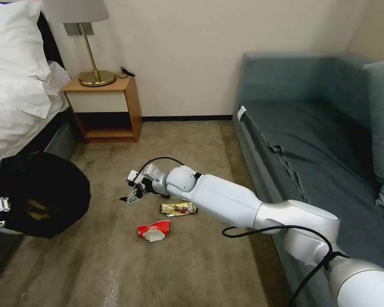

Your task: Pick up the trash bin, then pick up the garbage on the floor and place it into the trash bin.

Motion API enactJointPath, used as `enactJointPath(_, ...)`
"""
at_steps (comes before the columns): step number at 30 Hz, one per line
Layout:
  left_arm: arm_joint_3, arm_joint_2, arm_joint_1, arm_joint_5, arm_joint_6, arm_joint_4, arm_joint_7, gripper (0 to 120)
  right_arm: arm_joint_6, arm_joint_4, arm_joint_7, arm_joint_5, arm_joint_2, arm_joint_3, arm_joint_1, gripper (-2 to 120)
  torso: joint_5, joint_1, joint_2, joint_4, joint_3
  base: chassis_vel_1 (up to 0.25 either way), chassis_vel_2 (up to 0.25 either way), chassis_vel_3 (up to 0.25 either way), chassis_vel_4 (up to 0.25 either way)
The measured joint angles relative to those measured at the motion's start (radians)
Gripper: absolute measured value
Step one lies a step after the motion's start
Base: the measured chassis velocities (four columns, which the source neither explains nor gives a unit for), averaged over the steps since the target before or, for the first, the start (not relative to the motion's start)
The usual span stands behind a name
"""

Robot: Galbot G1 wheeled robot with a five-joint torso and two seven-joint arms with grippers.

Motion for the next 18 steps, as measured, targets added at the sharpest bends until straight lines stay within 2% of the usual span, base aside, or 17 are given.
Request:
enactJointPath(12,-0.017,-0.012,-0.006,0.008,0.044,-0.033,-0.015,5,0.003,-0.042,0.074,-0.089,-0.003,-0.036,-0.098,100,0.0000,0.000,0.000,-0.0003,0.000,0.000,0.000,0.000,0.000)
enactJointPath(18,-0.035,-0.010,-0.027,0.005,0.066,-0.041,-0.028,5,0.049,-0.128,0.085,-0.134,0.035,-0.052,-0.138,100,0.0000,0.000,0.000,0.0000,0.000,0.000,0.000,0.000,0.000)
